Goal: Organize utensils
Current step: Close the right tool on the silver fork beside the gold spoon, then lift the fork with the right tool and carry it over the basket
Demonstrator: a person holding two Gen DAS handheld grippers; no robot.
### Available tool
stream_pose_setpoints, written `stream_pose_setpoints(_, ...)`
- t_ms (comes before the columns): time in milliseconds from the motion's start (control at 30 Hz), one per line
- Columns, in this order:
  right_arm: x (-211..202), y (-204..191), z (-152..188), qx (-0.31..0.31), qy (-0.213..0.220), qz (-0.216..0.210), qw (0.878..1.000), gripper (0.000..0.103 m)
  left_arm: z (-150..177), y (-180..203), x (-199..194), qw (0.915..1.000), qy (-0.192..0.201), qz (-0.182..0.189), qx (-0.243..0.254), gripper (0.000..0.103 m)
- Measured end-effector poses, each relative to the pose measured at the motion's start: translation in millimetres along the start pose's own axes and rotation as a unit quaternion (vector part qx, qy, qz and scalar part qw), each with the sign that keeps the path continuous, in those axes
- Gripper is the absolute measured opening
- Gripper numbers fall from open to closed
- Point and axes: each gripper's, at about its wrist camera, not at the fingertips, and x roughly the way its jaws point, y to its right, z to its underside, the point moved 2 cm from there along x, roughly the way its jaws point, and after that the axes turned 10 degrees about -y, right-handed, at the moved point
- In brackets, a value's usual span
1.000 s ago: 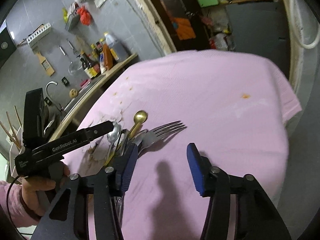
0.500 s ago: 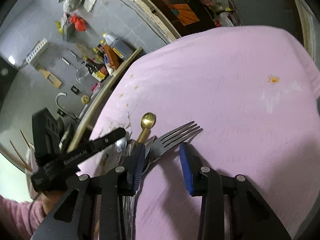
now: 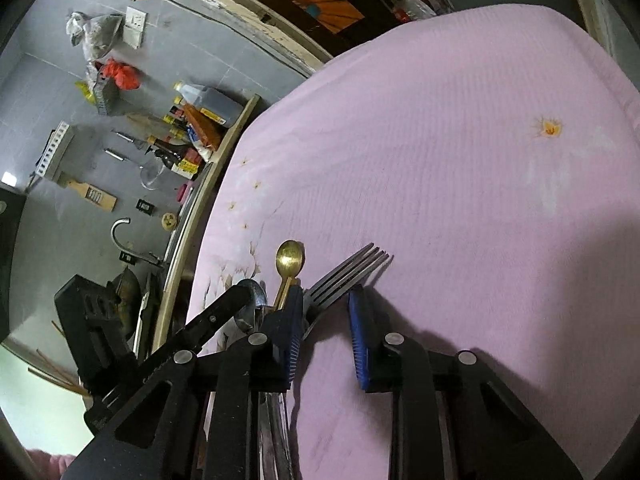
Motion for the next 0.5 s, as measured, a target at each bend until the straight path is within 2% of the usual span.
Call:
stream_pose_setpoints(67, 0, -1, 0, 0.007, 0.003, 0.002, 1.0, 0.017, -1, 2, -2, 1.0, 0.0, -0.005, 0.0, 0.004)
stream_pose_setpoints(233, -7, -15, 6, -0.003, 0.02, 0.038, 0.999, 0.015, 0, 5, -8, 0.9998, 0.001, -0.016, 0.008, 0.003)
stream_pose_setpoints(500, -46, -49, 22, -0.027, 0.08, 0.093, 0.992, 0.013, 3, 17, -37, 0.9985, 0.022, -0.022, 0.045, 0.003)
